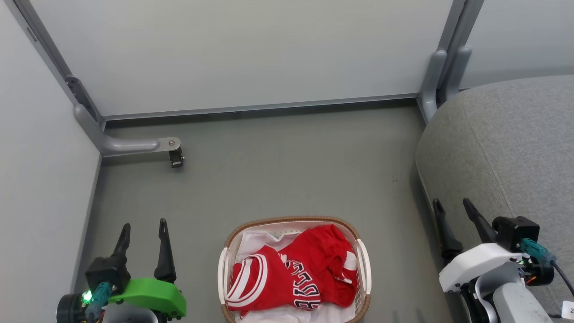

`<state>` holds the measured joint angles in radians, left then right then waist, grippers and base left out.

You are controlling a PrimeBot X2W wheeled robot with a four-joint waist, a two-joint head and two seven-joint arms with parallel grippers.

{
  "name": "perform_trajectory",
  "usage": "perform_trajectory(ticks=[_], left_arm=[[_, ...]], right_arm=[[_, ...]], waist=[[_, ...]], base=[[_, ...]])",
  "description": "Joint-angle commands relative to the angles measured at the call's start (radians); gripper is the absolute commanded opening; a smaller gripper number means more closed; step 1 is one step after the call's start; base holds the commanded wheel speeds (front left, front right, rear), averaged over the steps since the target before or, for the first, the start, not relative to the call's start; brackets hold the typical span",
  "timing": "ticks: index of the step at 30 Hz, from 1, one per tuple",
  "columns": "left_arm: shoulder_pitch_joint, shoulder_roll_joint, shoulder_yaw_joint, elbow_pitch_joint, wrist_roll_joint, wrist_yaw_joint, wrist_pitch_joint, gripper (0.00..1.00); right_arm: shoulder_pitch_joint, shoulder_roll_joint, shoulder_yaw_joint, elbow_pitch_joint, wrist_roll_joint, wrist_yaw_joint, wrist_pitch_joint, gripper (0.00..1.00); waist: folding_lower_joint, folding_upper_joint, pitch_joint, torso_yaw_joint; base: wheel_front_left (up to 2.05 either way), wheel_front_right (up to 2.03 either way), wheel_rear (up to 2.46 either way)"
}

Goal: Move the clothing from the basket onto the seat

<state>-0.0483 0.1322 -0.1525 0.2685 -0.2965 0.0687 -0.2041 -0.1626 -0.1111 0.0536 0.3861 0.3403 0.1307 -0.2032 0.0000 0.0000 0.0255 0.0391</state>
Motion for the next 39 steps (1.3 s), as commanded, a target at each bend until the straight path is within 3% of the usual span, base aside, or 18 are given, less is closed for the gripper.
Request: perform_trajectory(ticks=[1, 22, 30, 39], left_arm=[[0.008, -0.005, 0.011, -0.011, 0.027, -0.007, -0.009, 1.0], [-0.008, -0.038, 0.039, -0.014, 0.226, -0.037, -0.048, 1.0], [-0.046, -0.055, 0.006, 0.008, 0.286, -0.049, -0.064, 1.0], [-0.126, -0.072, -0.051, 0.084, 0.267, -0.07, -0.061, 1.0]], right_arm=[[-0.012, -0.004, -0.009, -0.015, -0.025, 0.0, -0.011, 1.0], [-0.034, -0.006, 0.001, -0.014, -0.186, 0.0, -0.049, 1.0], [-0.071, -0.013, 0.009, -0.038, -0.238, 0.0, -0.063, 1.0], [-0.142, -0.011, 0.024, -0.091, -0.23, 0.0, -0.063, 1.0]], waist=[[0.0, 0.0, 0.002, 0.001], [0.0, 0.0, 0.05, 0.002], [0.0, 0.0, 0.135, -0.011], [0.0, 0.0, 0.274, -0.043]], base=[[0.0, 0.0, 0.0], [0.0, 0.0, 0.0], [0.0, 0.0, 0.0], [0.0, 0.0, 0.0]])
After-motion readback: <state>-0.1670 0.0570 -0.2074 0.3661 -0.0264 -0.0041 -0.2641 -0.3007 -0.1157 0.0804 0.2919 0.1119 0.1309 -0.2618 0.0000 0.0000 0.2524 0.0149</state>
